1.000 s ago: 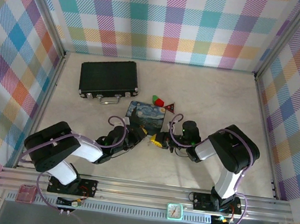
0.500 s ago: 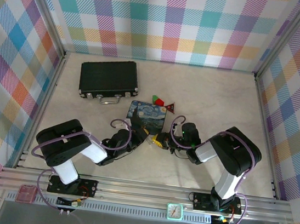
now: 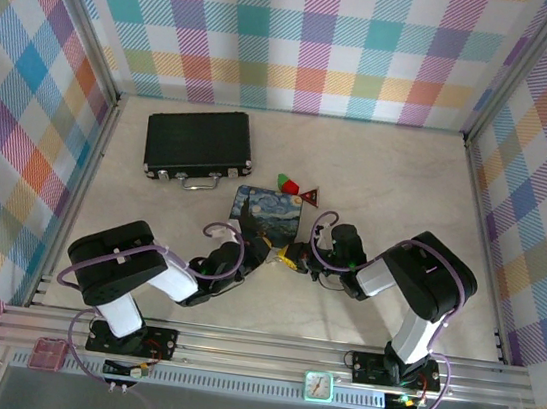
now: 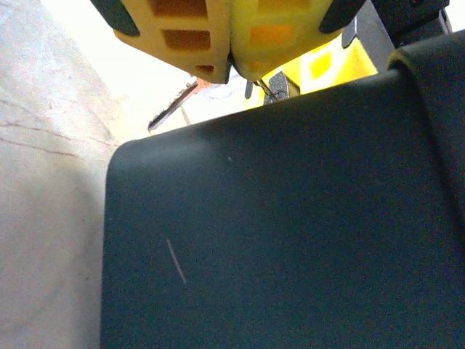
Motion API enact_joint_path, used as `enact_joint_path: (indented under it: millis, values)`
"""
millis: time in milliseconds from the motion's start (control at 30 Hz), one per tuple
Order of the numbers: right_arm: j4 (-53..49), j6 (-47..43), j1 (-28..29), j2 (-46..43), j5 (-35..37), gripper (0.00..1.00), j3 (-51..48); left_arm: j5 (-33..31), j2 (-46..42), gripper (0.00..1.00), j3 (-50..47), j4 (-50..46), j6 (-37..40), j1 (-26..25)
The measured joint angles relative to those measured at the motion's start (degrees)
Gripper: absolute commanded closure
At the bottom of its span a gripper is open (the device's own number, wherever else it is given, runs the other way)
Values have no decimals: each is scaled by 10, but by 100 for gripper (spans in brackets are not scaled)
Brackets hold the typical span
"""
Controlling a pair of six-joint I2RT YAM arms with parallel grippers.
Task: Unlock the padlock with the key
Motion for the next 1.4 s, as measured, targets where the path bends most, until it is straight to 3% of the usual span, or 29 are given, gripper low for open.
enact_joint_path:
  millis: [167, 433, 600, 1033, 1400]
  values:
    - [-14, -17, 9, -14, 24, 100, 0, -16, 0, 100, 5, -4, 0, -3]
    - [-99, -110, 93, -84, 174, 100, 0, -37, 0, 100, 6, -5, -14, -5]
    - [-107, -129, 108, -89, 210, 100, 0, -38, -2, 100, 7, -13, -15, -5]
    - [-172, -61, 72, -167, 160, 100, 0, -12, -33, 100, 17, -13, -13, -5]
    - [-152, 14, 39, -155, 92, 100, 0, -10, -30, 100, 26, -13, -13, -5]
